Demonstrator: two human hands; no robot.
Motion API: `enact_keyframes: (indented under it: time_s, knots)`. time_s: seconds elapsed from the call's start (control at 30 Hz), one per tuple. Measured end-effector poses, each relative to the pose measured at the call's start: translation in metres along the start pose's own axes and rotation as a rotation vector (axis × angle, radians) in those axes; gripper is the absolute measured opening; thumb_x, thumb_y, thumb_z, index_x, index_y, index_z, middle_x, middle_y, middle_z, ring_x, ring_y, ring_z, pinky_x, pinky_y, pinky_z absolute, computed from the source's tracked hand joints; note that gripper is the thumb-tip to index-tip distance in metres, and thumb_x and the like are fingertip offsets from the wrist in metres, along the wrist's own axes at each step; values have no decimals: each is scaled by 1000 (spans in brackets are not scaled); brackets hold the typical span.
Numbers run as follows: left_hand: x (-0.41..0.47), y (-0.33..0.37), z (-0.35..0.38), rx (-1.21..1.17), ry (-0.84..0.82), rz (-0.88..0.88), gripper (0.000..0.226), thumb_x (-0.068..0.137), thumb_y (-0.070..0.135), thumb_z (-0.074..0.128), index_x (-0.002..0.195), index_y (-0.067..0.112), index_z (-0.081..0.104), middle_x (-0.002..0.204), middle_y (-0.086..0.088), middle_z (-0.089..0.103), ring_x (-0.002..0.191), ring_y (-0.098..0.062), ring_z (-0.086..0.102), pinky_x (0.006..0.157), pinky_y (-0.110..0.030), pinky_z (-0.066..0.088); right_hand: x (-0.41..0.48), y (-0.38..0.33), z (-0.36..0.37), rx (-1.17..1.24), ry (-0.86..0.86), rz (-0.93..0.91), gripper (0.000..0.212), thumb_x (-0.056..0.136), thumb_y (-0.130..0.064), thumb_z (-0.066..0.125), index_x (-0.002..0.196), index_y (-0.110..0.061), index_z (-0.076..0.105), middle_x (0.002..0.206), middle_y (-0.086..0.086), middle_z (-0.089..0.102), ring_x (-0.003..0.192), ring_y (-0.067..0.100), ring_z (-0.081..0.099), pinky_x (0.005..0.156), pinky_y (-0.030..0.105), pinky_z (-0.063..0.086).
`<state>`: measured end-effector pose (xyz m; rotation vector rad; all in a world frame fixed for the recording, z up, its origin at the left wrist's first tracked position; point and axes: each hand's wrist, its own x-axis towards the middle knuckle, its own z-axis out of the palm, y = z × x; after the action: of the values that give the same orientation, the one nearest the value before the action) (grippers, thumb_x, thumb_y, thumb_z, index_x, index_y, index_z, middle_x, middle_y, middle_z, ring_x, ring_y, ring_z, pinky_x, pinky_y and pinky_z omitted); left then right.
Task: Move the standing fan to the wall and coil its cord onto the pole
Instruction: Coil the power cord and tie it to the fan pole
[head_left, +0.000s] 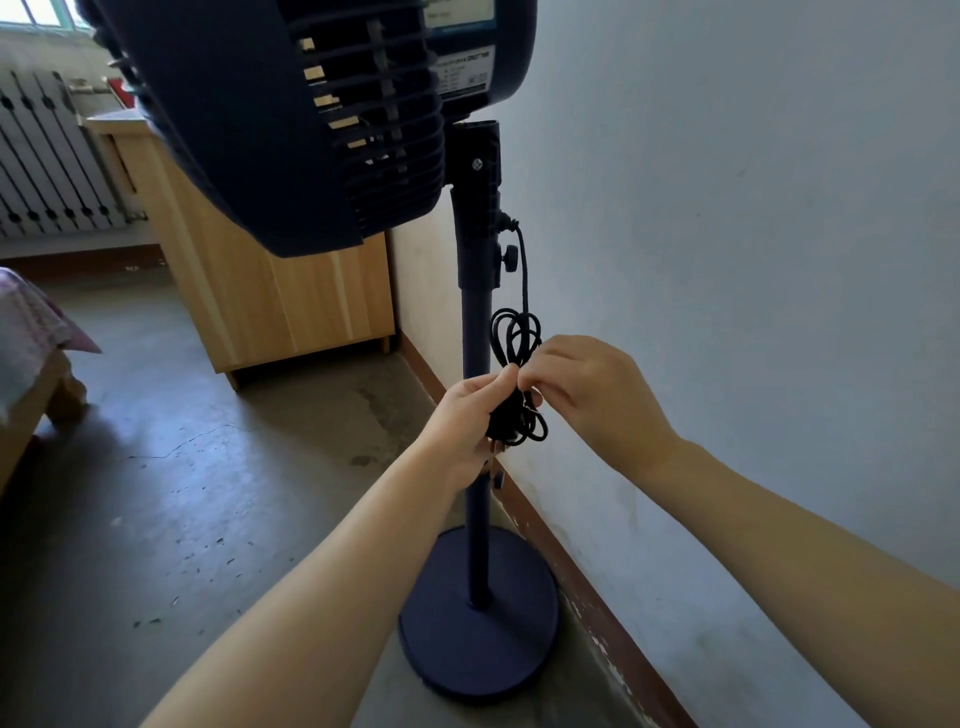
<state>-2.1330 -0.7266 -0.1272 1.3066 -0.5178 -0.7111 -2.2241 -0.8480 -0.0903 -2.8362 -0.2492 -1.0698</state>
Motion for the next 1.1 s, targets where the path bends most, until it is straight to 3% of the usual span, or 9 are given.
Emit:
enact_keyframes:
  time_s: [0.1, 0.27, 0.37, 0.5, 0.6, 0.73, 0.9, 1.0, 1.1]
  knots:
    - [0, 0, 1, -21, -15, -27, 32, 93, 41, 53, 78, 25, 75, 77, 5, 71, 81, -16, 57, 77, -36, 42, -1, 4, -2, 11, -29, -13, 5, 83, -8, 66, 82, -10, 70, 82, 4, 69, 74, 18, 63, 70, 20, 50]
    - [1, -3, 1, 53, 100, 81, 33, 95, 33, 52, 74, 27, 77, 79, 1, 71, 84, -23, 56, 78, -39, 43, 2, -1, 3, 618, 26, 692, 15, 81, -26, 70, 95, -19, 68, 87, -6, 69, 72, 11, 68, 64, 19, 58]
    - [1, -6, -1, 67, 117, 94, 30, 94, 33, 53, 76, 31, 77, 82, -1, 72, 81, -21, 61, 79, -39, 46, 1, -1, 5, 864, -59, 895, 22, 78, -30, 74, 95, -15, 70, 86, 2, 73, 77, 17, 71, 70, 27, 60]
    - [3, -9, -2, 118, 145, 96, 26, 93, 36, 55, 77, 34, 76, 77, 7, 74, 74, -6, 68, 79, -34, 54, 2, -4, 8, 685, -63, 856, 21, 76, -27, 76, 93, -16, 72, 81, -2, 70, 77, 16, 68, 73, 31, 59]
    - [6, -9, 0, 157, 185, 99, 25, 92, 38, 56, 77, 34, 76, 78, 6, 74, 85, -16, 68, 86, -42, 54, 3, -4, 10, 504, -54, 785, 15, 77, -30, 75, 88, -20, 72, 65, -11, 58, 65, 12, 61, 69, 26, 54]
    - [5, -8, 0, 153, 190, 93, 27, 92, 37, 56, 75, 31, 76, 77, 2, 74, 81, -21, 65, 82, -42, 52, 4, -4, 10, 318, -58, 646, 9, 78, -30, 72, 83, -23, 72, 69, -12, 61, 66, 8, 59, 61, 16, 42]
    - [1, -2, -1, 155, 186, 57, 27, 93, 33, 57, 78, 20, 76, 82, -10, 73, 81, -28, 62, 82, -47, 51, 5, 0, 3, -23, -102, 300, 8, 82, -28, 66, 81, -21, 70, 70, -9, 62, 62, 10, 53, 52, 12, 28]
    - [0, 5, -3, 143, 169, 46, 27, 94, 31, 56, 83, 14, 75, 75, -7, 72, 78, -24, 63, 87, -50, 50, 12, 6, 0, 50, -155, 277, 10, 82, -31, 67, 81, -22, 72, 69, -11, 61, 63, 10, 56, 55, 15, 34]
    - [0, 7, -8, 115, 134, 39, 30, 94, 30, 55, 78, 16, 76, 75, -8, 69, 76, -24, 60, 83, -46, 47, 15, 10, -1, 251, -183, 345, 9, 79, -28, 72, 82, -20, 75, 69, -11, 65, 63, 6, 60, 61, 15, 42]
